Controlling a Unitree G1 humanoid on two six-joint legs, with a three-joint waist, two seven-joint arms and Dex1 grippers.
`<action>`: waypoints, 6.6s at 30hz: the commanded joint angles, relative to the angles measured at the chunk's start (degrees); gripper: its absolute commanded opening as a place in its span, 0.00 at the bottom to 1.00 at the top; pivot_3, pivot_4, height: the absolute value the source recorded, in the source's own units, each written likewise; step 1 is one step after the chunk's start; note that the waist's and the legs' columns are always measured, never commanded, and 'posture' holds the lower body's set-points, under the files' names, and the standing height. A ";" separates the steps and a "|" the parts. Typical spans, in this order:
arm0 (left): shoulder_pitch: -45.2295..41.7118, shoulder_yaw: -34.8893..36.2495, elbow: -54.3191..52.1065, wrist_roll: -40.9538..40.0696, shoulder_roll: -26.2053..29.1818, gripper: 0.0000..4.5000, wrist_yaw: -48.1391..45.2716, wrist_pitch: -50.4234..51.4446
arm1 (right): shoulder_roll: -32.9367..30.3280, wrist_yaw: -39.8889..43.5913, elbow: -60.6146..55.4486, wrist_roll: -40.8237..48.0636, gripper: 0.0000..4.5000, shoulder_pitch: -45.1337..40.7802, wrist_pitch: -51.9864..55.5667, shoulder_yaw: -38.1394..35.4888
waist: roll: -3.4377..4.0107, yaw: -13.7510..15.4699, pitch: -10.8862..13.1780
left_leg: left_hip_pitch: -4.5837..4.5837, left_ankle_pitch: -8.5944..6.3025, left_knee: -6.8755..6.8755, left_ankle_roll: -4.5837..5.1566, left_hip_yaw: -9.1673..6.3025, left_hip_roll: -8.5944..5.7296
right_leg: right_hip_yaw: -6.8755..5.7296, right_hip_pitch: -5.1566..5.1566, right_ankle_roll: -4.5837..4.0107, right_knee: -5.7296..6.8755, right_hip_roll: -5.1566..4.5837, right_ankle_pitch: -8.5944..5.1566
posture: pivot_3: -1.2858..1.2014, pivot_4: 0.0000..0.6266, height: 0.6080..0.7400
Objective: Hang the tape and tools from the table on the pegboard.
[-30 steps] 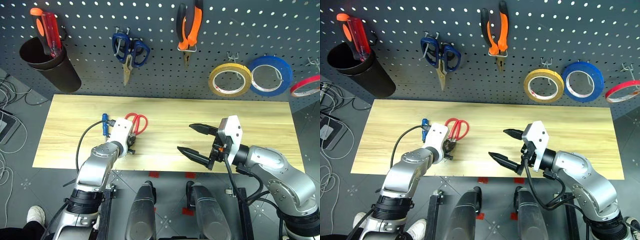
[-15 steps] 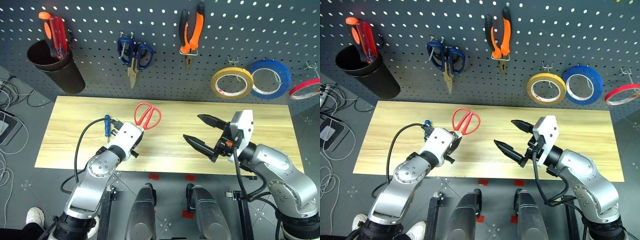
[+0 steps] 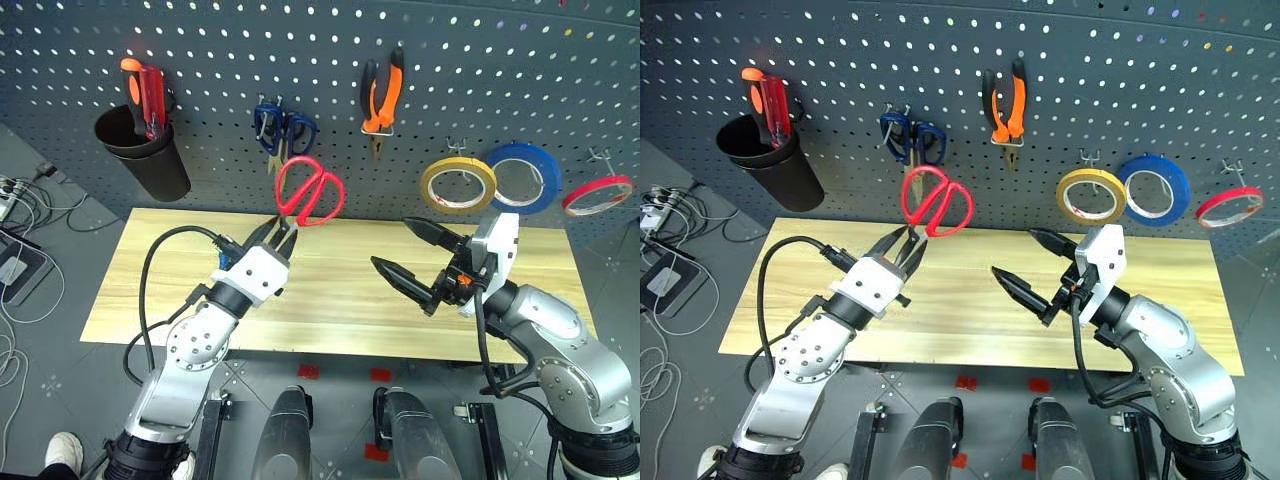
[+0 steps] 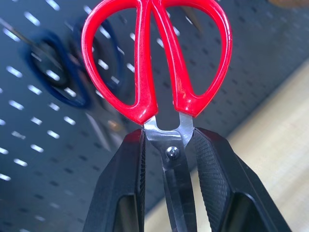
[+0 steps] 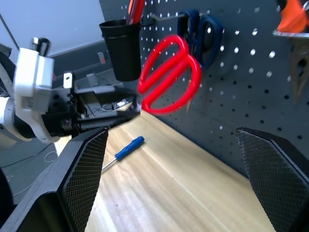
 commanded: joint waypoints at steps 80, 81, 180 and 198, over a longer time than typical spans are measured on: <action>-17.16 24.21 24.09 -21.14 -0.63 0.99 -3.64 51.47 | -0.32 5.27 0.46 1.31 1.00 -11.58 7.74 8.96 | -0.22 0.06 7.67 | 0.41 -0.31 0.30 0.57 -0.13 0.21 | 0.42 -0.03 -0.07 0.99 0.35 -0.02 | 0.56 0.87 1.00; -17.57 23.70 25.02 -21.07 -0.24 0.99 -4.02 51.09 | -0.28 5.18 0.44 1.39 1.00 -11.56 8.03 8.89 | -0.23 0.08 7.84 | 0.41 -0.31 0.30 0.57 -0.12 0.22 | 0.43 -0.04 -0.07 1.00 0.35 -0.02 | 0.56 0.87 1.00; -30.92 17.21 9.72 -5.25 -3.56 0.99 9.58 22.21 | 5.58 -5.10 1.33 -0.77 1.00 -13.50 0.14 1.86 | -0.88 1.81 0.28 | -0.36 0.22 0.36 -0.17 -0.73 0.01 | -0.80 -0.05 -0.07 0.62 0.04 0.01 | 0.57 0.39 1.00; -5.64 5.43 -5.74 -18.45 -12.02 0.99 -0.71 35.56 | 3.08 -28.53 -6.61 -21.19 1.00 6.70 10.01 0.56 | -0.60 1.47 -1.00 | -0.14 0.22 0.30 -0.12 -0.66 0.00 | -0.69 0.10 -0.13 0.77 0.00 -0.04 | 0.54 0.39 1.00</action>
